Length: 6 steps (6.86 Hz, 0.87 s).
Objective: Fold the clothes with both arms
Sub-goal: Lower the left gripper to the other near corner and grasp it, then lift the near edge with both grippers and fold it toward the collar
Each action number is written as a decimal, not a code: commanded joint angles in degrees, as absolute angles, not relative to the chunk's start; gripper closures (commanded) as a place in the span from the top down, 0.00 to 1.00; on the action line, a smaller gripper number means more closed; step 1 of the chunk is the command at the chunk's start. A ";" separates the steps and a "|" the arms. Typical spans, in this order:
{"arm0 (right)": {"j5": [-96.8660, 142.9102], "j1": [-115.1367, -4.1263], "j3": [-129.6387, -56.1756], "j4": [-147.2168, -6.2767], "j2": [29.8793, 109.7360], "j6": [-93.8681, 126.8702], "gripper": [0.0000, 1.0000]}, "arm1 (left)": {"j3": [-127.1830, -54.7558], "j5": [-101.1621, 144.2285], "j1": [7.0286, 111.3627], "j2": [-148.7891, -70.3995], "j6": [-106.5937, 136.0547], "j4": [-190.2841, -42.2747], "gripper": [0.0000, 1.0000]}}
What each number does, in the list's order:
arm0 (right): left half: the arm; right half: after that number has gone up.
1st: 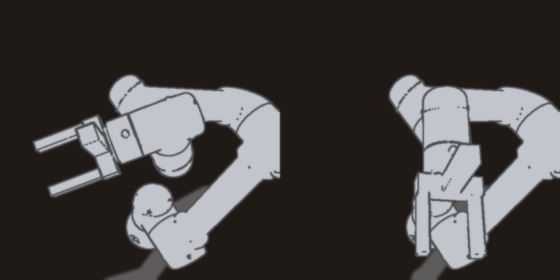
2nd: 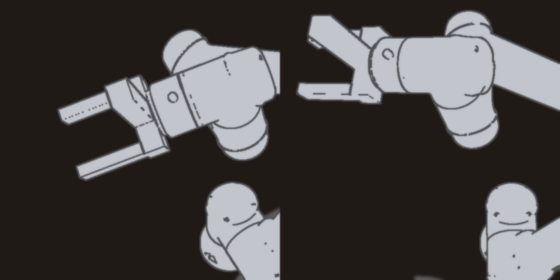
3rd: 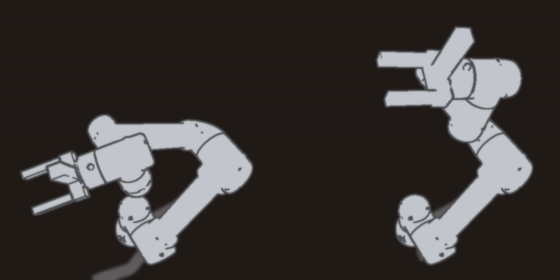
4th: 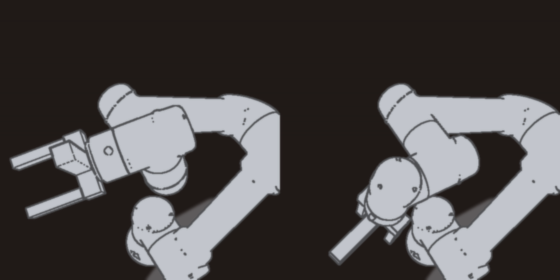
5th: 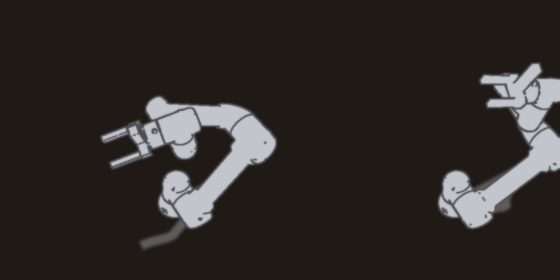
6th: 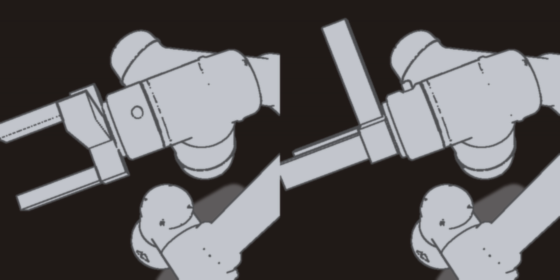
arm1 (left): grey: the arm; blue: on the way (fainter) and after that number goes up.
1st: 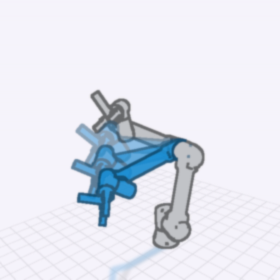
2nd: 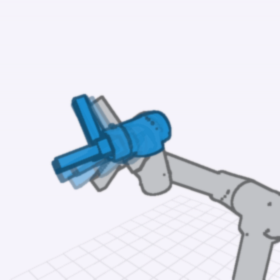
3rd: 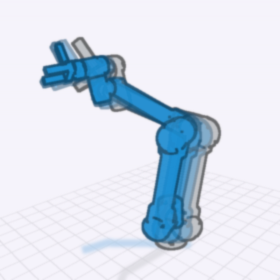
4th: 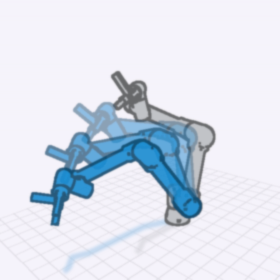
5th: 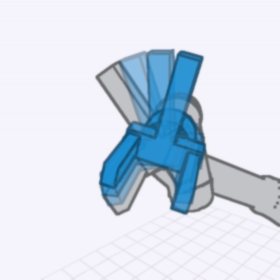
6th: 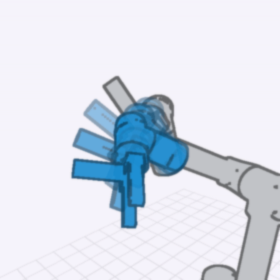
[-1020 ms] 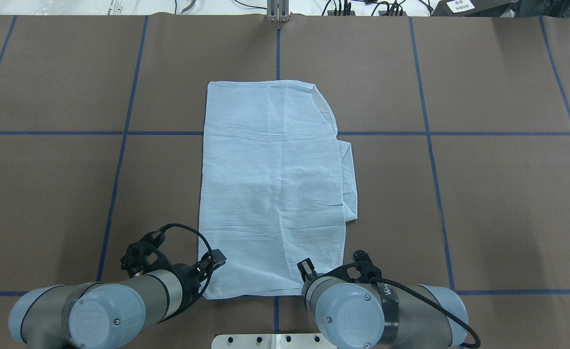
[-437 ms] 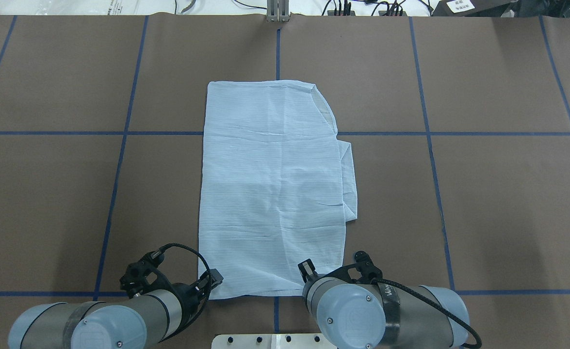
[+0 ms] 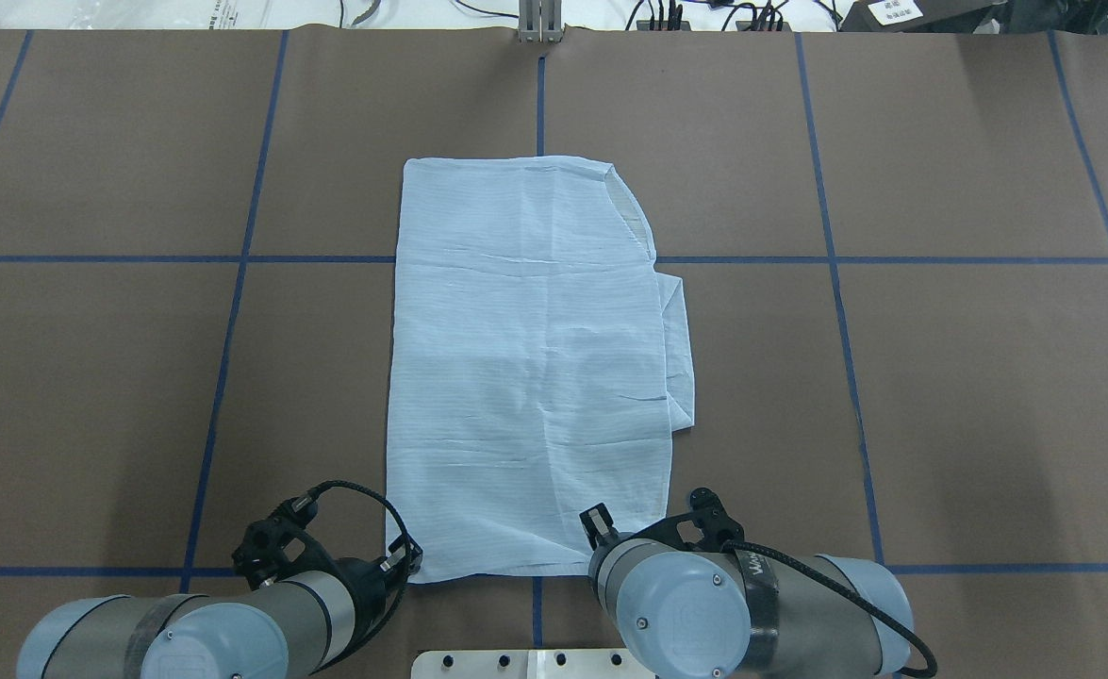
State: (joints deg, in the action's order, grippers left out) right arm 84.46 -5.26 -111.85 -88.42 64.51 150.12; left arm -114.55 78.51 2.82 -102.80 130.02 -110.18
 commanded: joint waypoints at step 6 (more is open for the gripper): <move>84.81 -16.49 -122.52 -96.68 61.45 144.10 0.00 | -129.84 81.37 14.19 -110.28 119.24 -99.67 0.00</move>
